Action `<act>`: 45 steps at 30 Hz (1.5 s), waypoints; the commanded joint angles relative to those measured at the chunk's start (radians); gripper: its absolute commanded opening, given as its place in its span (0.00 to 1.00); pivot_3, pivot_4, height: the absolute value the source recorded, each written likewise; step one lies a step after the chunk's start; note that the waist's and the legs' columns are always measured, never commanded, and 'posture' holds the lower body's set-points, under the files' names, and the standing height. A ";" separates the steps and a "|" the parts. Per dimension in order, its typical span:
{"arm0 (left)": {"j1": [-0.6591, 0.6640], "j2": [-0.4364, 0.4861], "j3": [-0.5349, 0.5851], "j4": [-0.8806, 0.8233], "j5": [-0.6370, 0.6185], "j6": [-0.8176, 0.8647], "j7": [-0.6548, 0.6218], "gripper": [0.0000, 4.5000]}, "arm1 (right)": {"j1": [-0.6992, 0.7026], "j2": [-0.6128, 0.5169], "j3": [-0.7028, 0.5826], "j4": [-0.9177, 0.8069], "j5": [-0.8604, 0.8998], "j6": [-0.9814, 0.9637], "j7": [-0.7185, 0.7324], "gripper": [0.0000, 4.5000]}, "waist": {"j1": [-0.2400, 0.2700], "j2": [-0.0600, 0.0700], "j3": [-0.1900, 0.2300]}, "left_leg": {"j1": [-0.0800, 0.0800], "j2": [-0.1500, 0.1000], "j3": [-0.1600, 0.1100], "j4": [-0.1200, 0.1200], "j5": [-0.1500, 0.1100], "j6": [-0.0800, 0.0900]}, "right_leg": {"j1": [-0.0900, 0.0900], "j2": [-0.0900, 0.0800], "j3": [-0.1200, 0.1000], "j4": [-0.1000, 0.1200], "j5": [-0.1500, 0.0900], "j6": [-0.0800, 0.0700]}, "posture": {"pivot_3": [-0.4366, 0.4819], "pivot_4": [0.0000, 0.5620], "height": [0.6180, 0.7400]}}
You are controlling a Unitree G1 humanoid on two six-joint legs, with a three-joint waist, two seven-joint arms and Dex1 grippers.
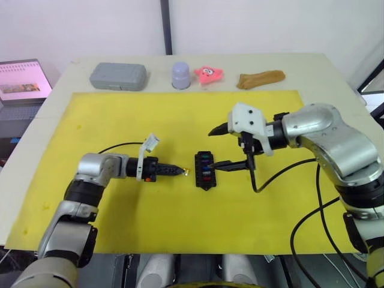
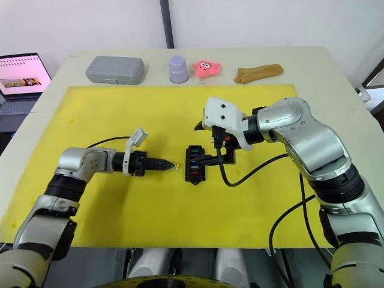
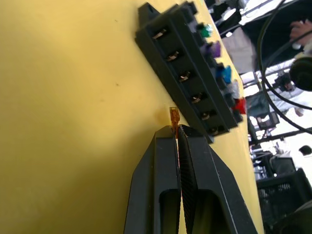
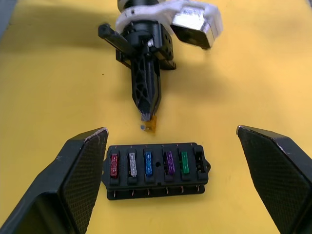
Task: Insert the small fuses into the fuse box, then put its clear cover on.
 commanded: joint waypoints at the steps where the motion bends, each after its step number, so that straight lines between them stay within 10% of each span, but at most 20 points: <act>1: 0.025 0.033 0.093 -0.140 -0.066 -0.042 -0.012 0.01 | -0.026 -0.001 -0.031 -0.014 0.031 0.026 0.002 1.00 | -0.002 0.000 0.000 | 0.000 0.000 0.000 0.000 0.000 0.000 | 0.000 0.000 0.000 0.000 0.000 0.000 | 0.48 0.27 1.00; 14: 0.128 0.118 0.229 -0.516 -0.237 -0.065 0.042 0.01 | -0.170 0.205 -0.121 0.179 0.329 0.505 -0.081 1.00 | -0.015 -0.001 0.001 | 0.001 0.001 0.000 -0.002 0.000 0.000 | 0.000 0.000 0.000 -0.001 0.000 0.000 | 0.48 0.27 1.00; 20: 0.129 0.122 0.216 -0.526 -0.246 -0.081 0.064 0.00 | -0.221 0.228 -0.118 0.217 0.375 0.564 -0.101 0.49 | -0.017 -0.001 0.001 | 0.001 0.001 0.000 -0.002 0.000 0.000 | 0.000 0.000 0.000 -0.001 0.000 0.000 | 0.48 0.27 1.00; 36: 0.114 0.120 0.197 -0.516 -0.257 -0.097 0.082 0.00 | -0.239 0.259 -0.066 0.239 0.392 0.570 -0.126 0.49 | -0.018 -0.001 0.001 | 0.000 0.001 0.000 -0.002 0.000 0.000 | 0.000 0.000 0.000 -0.001 0.000 0.000 | 0.48 0.27 1.00; 41: 0.116 0.126 0.193 -0.514 -0.255 -0.100 0.084 0.00 | -0.245 0.265 -0.061 0.245 0.392 0.566 -0.128 0.12 | -0.018 -0.001 0.001 | 0.001 0.001 0.000 -0.002 0.000 0.000 | 0.000 0.000 0.000 -0.001 0.000 0.000 | 0.48 0.27 1.00; 45: 0.116 0.129 0.192 -0.511 -0.255 -0.103 0.084 0.00 | -0.250 0.266 -0.060 0.247 0.397 0.564 -0.128 0.12 | -0.019 -0.001 0.001 | 0.001 0.001 0.000 -0.002 0.000 0.000 | 0.000 0.000 0.000 -0.001 0.000 0.000 | 0.48 0.27 1.00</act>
